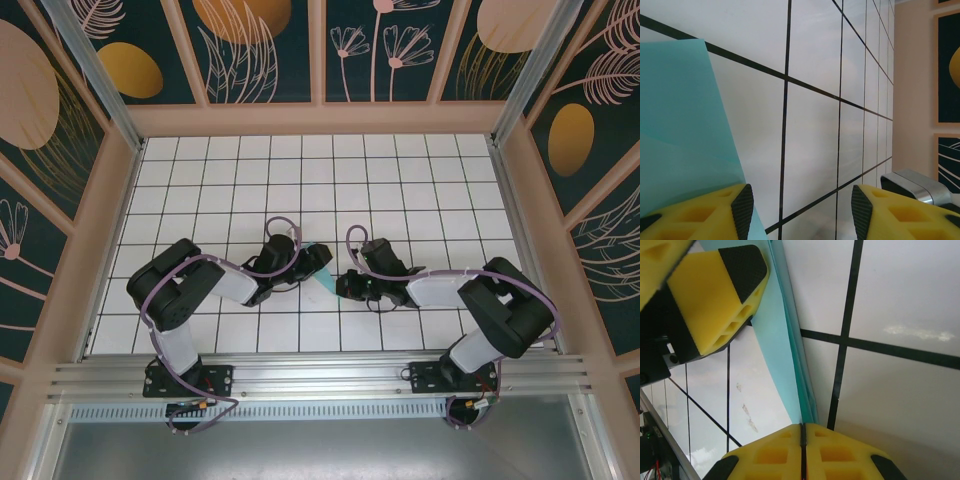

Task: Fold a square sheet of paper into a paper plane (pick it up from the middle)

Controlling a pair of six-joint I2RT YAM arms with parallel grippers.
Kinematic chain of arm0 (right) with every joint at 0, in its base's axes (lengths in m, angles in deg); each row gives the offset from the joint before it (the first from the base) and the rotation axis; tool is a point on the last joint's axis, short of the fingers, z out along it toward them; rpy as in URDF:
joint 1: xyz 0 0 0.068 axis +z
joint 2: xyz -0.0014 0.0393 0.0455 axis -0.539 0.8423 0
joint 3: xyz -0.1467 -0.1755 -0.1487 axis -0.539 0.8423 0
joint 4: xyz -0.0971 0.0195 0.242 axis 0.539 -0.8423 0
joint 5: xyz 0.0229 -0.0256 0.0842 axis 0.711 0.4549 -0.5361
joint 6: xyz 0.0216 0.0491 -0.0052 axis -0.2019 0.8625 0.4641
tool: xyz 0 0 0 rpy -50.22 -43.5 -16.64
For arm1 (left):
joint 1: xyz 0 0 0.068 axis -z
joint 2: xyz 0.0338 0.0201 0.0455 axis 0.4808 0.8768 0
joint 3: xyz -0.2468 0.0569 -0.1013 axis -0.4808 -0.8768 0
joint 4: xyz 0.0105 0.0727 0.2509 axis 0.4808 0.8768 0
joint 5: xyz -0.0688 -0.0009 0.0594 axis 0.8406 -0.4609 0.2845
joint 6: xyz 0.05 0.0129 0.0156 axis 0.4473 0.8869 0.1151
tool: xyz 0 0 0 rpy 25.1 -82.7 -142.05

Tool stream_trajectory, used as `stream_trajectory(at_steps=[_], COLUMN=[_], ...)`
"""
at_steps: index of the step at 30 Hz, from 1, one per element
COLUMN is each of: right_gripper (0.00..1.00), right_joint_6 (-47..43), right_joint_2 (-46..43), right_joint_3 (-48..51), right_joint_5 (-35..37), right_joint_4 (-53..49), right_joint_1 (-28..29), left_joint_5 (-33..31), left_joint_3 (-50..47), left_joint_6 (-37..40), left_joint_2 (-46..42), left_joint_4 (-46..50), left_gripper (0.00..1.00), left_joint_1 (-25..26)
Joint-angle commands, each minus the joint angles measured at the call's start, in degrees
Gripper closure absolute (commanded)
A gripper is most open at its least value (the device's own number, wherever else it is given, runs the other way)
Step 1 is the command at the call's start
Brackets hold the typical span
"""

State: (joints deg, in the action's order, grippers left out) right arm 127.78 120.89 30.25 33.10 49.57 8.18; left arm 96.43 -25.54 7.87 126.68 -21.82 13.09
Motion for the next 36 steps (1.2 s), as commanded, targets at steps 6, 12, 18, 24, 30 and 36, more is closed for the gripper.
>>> stream_trajectory(at_steps=[6,12,18,24,30,36], right_gripper=[0.87,0.91,0.88,0.84,0.85,0.91], right_joint_6=[0.9,-0.6,-2.3,-2.9,-4.9,-0.4], right_joint_2=[-0.1,3.7,0.4,-6.9,-4.6,0.8], right_joint_3=[3.1,1.7,0.8,-5.0,-10.6,-9.5], right_joint_5=[0.1,4.8,6.0,5.1,0.5,-7.1], right_joint_4=[-7.6,-13.6,-17.2,-19.1,-17.2,-7.2], right_joint_1=[-0.8,-0.5,0.3,-0.8,-2.2,-2.2], left_joint_5=[-2.4,-2.2,-1.8,-1.6,-0.9,-0.8], left_joint_3=[0.7,1.0,1.2,1.1,1.2,1.7], left_joint_6=[1.4,1.7,1.7,1.7,1.7,1.8], left_joint_2=[2.9,3.0,3.2,3.2,3.4,3.5], left_joint_4=[6.0,6.4,6.3,6.2,5.9,6.3], left_gripper=[0.42,0.42,0.42,0.43,0.43,0.43], left_joint_1=[-0.9,-0.9,-0.9,-0.8,-0.9,-0.9])
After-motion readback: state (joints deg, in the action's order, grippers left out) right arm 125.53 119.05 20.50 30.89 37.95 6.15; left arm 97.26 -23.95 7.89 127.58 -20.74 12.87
